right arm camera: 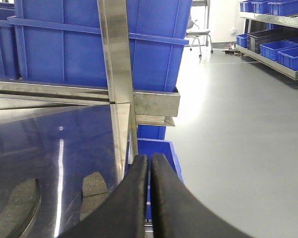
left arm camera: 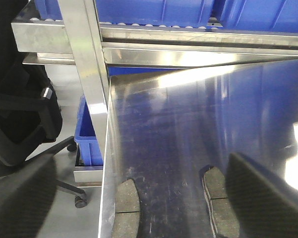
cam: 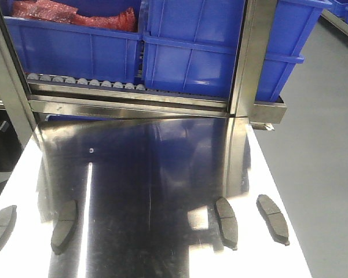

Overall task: Move and align brake pads A on conveyor
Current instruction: 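Close the left gripper on the brake pad and lift it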

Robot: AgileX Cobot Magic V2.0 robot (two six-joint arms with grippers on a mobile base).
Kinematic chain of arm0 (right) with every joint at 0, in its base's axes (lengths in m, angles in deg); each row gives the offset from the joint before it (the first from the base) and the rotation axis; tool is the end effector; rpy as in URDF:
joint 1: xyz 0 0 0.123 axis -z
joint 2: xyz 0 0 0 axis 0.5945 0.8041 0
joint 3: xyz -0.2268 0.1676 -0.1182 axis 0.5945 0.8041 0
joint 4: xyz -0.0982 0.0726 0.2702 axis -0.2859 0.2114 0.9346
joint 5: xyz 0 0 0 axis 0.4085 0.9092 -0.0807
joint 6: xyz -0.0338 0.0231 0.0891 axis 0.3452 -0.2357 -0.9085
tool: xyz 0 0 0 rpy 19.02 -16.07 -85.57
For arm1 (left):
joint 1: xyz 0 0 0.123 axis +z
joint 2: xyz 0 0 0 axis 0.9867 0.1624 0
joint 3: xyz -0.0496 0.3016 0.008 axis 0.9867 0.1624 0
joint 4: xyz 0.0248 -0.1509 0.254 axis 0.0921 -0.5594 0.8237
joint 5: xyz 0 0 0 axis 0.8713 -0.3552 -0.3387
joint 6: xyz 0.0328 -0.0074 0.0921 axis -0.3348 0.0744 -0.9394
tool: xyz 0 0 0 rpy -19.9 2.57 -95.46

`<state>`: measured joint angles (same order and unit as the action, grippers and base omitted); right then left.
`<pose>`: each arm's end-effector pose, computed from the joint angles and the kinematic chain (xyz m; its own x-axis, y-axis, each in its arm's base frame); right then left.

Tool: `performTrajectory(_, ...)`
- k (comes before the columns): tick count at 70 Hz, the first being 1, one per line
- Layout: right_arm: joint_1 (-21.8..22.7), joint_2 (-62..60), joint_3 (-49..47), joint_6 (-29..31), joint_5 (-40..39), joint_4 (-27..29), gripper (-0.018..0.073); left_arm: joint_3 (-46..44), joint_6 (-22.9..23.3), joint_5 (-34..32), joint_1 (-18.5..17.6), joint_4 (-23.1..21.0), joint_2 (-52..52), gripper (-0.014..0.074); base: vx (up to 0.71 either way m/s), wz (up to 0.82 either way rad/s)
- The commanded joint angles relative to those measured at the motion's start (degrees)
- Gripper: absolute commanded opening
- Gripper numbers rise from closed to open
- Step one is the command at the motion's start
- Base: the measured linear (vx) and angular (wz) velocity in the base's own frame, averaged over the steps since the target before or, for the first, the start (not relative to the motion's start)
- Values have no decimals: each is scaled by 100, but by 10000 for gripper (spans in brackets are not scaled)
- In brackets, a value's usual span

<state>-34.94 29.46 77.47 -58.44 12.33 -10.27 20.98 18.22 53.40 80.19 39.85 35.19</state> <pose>0.0881 -0.0017 0.1893 -0.0770 0.0298 -0.9966 0.0217 0.9994 0.0282 0.1419 0.0008 0.2834 -0.3728 0.0263 -0.9275 -0.0019 0.9996 0.0291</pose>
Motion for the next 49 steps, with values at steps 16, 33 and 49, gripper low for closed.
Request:
performTrajectory(16,29,-61,28,9,-442,-42,-1,-543,169,122,-37,-8,888,658,0,0)
performTrajectory(33,29,-61,28,9,-442,-42,-1,-1910,1057,1544,-37,823,2863,608,0,0)
performTrajectory(49,29,-61,28,9,-442,-42,-1,-2679,1236,2131,-37,1210,4388,603,0,0)
